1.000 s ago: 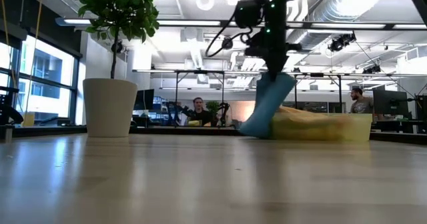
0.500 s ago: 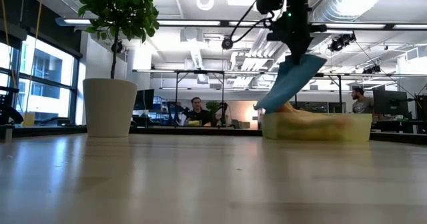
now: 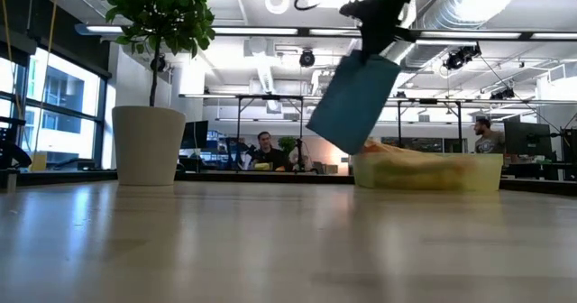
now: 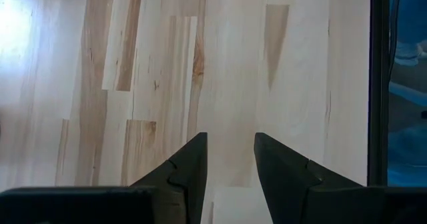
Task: Fold microfiber towels
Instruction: Put the blue microfiber towel into the yellow bin
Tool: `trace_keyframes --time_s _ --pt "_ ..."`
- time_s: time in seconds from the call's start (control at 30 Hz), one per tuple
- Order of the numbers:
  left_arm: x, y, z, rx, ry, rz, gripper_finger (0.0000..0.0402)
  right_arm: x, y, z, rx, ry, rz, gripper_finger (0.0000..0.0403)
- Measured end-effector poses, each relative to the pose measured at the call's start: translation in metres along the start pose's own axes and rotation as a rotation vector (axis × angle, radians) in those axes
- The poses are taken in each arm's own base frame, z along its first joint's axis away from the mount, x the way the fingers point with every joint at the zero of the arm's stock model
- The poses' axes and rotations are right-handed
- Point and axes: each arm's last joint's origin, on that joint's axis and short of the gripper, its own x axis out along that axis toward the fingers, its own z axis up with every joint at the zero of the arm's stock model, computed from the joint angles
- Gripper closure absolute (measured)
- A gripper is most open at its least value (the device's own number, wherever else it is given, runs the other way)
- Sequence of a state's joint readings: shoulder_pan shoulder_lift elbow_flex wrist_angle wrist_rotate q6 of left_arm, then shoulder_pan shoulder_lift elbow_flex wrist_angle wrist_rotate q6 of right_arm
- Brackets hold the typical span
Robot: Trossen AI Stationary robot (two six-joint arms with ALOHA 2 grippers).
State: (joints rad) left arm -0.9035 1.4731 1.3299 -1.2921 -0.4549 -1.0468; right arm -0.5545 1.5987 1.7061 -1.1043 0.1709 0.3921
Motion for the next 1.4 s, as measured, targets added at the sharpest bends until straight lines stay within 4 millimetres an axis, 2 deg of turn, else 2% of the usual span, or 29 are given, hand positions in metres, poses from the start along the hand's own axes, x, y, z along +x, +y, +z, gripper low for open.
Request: trace_keyframes --time_s 0.23,0.37,0.6,0.73,0.87,1.03,1.13,1.23,1.4 --pt "0.000 0.000 0.000 -0.025 0.005 -0.004 0.0287 -0.002 -0.017 -0.017 0.050 0.145 -0.230 0.0402" --pt "0.000 0.000 0.000 -0.024 0.008 -0.006 0.0287 -0.004 -0.026 -0.023 0.067 0.165 -0.416 0.0402" --pt "0.000 0.000 0.000 -0.025 0.008 -0.006 0.0287 -0.002 -0.030 -0.026 0.076 0.182 -0.459 0.0402" --pt "0.000 0.000 0.000 -0.025 0.007 -0.006 0.0287 0.014 -0.032 -0.037 0.070 0.229 -0.483 0.0402" --pt "0.000 0.000 0.000 -0.025 0.007 -0.006 0.0287 0.041 -0.034 -0.052 0.040 0.269 -0.499 0.0402" --pt "0.000 0.000 0.000 -0.025 0.009 -0.007 0.0287 0.071 -0.047 -0.069 0.027 0.295 -0.549 0.0400" --pt "0.000 0.000 0.000 -0.025 0.013 -0.010 0.0287 0.085 -0.052 -0.077 0.011 0.291 -0.563 0.0381" --pt "0.000 0.000 0.000 -0.025 0.013 -0.010 0.0287 0.092 -0.055 -0.082 -0.039 0.291 -0.573 0.0342" --pt "0.000 0.000 0.001 -0.028 0.011 -0.006 0.0287 0.085 -0.057 -0.082 -0.087 0.322 -0.628 0.0266"
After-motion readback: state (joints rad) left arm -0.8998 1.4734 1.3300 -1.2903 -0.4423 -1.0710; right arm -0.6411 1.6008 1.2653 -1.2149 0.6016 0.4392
